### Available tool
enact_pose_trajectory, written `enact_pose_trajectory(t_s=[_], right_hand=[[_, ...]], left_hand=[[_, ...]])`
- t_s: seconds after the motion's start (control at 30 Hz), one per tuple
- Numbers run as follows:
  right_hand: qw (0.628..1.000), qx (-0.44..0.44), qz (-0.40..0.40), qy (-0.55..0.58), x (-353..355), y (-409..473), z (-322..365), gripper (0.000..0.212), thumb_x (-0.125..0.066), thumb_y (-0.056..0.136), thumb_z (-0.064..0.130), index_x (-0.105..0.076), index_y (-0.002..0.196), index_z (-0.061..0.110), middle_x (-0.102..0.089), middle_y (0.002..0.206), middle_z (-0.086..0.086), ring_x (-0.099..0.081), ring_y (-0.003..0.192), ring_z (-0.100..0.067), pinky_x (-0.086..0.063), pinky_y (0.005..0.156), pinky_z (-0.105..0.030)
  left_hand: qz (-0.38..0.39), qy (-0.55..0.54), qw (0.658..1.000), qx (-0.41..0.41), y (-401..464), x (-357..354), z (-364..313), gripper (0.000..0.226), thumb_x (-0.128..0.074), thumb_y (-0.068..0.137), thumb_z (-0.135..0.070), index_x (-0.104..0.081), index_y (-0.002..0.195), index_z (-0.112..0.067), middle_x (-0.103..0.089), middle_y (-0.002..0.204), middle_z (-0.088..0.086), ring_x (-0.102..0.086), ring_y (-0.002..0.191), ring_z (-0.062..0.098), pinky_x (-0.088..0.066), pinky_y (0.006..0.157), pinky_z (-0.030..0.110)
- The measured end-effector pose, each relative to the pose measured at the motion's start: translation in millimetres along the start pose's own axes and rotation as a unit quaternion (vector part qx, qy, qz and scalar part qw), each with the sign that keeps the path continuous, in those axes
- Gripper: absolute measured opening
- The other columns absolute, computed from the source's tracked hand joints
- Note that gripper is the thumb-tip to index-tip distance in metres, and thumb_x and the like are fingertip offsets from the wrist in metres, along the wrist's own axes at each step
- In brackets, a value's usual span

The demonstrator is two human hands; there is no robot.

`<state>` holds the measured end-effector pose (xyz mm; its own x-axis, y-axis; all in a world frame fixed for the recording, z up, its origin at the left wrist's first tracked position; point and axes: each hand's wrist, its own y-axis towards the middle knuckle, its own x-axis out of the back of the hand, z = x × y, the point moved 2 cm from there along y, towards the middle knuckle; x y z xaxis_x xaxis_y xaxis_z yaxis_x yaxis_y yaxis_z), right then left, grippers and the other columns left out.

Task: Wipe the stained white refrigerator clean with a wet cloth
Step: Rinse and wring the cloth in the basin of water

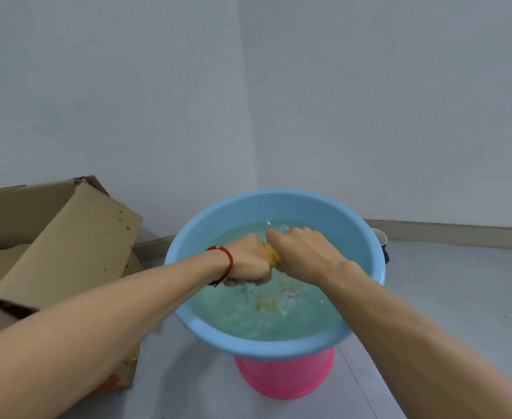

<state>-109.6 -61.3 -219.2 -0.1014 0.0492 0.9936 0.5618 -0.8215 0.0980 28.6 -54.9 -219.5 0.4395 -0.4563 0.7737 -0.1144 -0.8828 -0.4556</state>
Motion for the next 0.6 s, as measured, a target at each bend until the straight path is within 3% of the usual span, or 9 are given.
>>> enact_pose_trajectory(t_s=[0.07, 0.13, 0.2, 0.27, 0.3, 0.4, 0.47, 0.53, 0.6], right_hand=[[0.999, 0.024, -0.02, -0.04, -1.2, -0.5, 1.4, 0.026, -0.06, 0.09, 0.014, -0.036, 0.099, 0.017, -0.061, 0.09, -0.008, -0.046, 0.07, -0.037, -0.027, 0.054, -0.038], [0.997, 0.036, -0.024, -0.057, -1.3, 3.1, 2.5, 0.026, -0.059, 0.09, 0.014, -0.034, 0.097, 0.017, -0.064, 0.092, -0.008, -0.046, 0.069, -0.036, -0.025, 0.052, -0.037], [1.0, 0.03, 0.001, 0.003, -2.3, 6.6, -0.2, 0.032, -0.068, 0.086, 0.018, -0.04, 0.101, 0.017, -0.063, 0.096, -0.006, -0.05, 0.074, -0.034, -0.033, 0.057, -0.037], [0.982, -0.018, 0.071, 0.173, 0.9, 4.1, -8.3, 0.044, -0.078, 0.079, 0.031, -0.05, 0.11, 0.018, -0.065, 0.096, -0.002, -0.058, 0.081, -0.027, -0.042, 0.064, -0.036], [0.945, -0.048, 0.098, 0.308, 4.5, 1.2, -13.3, 0.044, -0.077, 0.077, 0.039, -0.055, 0.11, 0.018, -0.066, 0.095, 0.001, -0.06, 0.083, -0.022, -0.046, 0.069, -0.035], [0.731, -0.128, 0.122, 0.66, 13.0, -8.7, -23.2, 0.038, -0.058, 0.09, 0.053, -0.066, 0.095, 0.016, -0.065, 0.099, -0.008, -0.058, 0.081, -0.021, -0.046, 0.076, -0.038], [0.625, -0.139, 0.15, 0.753, 12.6, -12.1, -18.9, 0.059, -0.051, 0.094, 0.069, -0.07, 0.096, 0.013, -0.062, 0.099, -0.015, -0.052, 0.07, -0.021, -0.043, 0.069, -0.037], [0.526, -0.119, 0.211, 0.815, 7.1, -13.4, -5.0, 0.085, -0.054, 0.078, 0.086, -0.071, 0.108, 0.008, -0.065, 0.101, -0.017, -0.051, 0.07, -0.021, -0.047, 0.067, -0.036], [0.437, -0.066, 0.269, 0.856, 4.6, -17.4, 7.9, 0.095, -0.064, 0.073, 0.081, -0.065, 0.128, 0.004, -0.066, 0.122, -0.023, -0.063, 0.097, -0.028, -0.057, 0.08, -0.049]], left_hand=[[0.102, -0.12, 0.987, 0.034, -6.6, -4.4, 3.7, 0.028, -0.065, 0.075, -0.002, -0.042, 0.064, -0.015, -0.037, 0.053, 0.005, -0.024, 0.043, 0.017, -0.018, 0.044, 0.022], [0.143, -0.134, 0.98, 0.036, -6.8, -3.6, 6.7, 0.031, -0.069, 0.082, -0.006, -0.044, 0.066, -0.015, -0.04, 0.056, 0.005, -0.029, 0.044, 0.016, -0.023, 0.042, 0.022], [0.084, -0.06, 0.994, 0.026, -0.3, 3.5, 6.4, 0.023, -0.071, 0.08, -0.009, -0.051, 0.069, -0.01, -0.047, 0.053, 0.006, -0.04, 0.041, 0.019, -0.038, 0.041, 0.023], [-0.042, 0.109, 0.993, -0.007, 3.2, 16.9, 6.7, 0.015, -0.071, 0.076, -0.015, -0.058, 0.07, -0.011, -0.057, 0.053, 0.004, -0.052, 0.043, 0.022, -0.05, 0.047, 0.028], [-0.112, 0.189, 0.975, -0.032, 3.8, 24.3, 7.0, 0.013, -0.07, 0.075, -0.018, -0.058, 0.071, -0.014, -0.06, 0.059, 0.003, -0.057, 0.05, 0.026, -0.052, 0.052, 0.032], [-0.28, 0.276, 0.901, -0.184, -2.8, 38.5, 3.7, 0.016, -0.06, 0.079, -0.023, -0.047, 0.07, -0.018, -0.06, 0.069, 0.004, -0.057, 0.068, 0.035, -0.047, 0.058, 0.04], [-0.36, 0.247, 0.843, -0.314, -12.7, 47.4, -2.8, 0.012, -0.047, 0.076, -0.029, -0.047, 0.071, -0.019, -0.056, 0.066, 0.002, -0.057, 0.06, 0.035, -0.046, 0.05, 0.039], [-0.398, 0.257, 0.786, -0.399, -20.8, 54.1, -11.3, 0.022, -0.045, 0.071, -0.033, -0.054, 0.076, -0.013, -0.055, 0.066, 0.004, -0.055, 0.051, 0.034, -0.045, 0.042, 0.036], [-0.41, 0.307, 0.743, -0.431, -23.9, 58.2, -14.4, 0.02, -0.054, 0.074, -0.03, -0.055, 0.08, -0.011, -0.054, 0.067, 0.005, -0.053, 0.046, 0.032, -0.042, 0.038, 0.032]])
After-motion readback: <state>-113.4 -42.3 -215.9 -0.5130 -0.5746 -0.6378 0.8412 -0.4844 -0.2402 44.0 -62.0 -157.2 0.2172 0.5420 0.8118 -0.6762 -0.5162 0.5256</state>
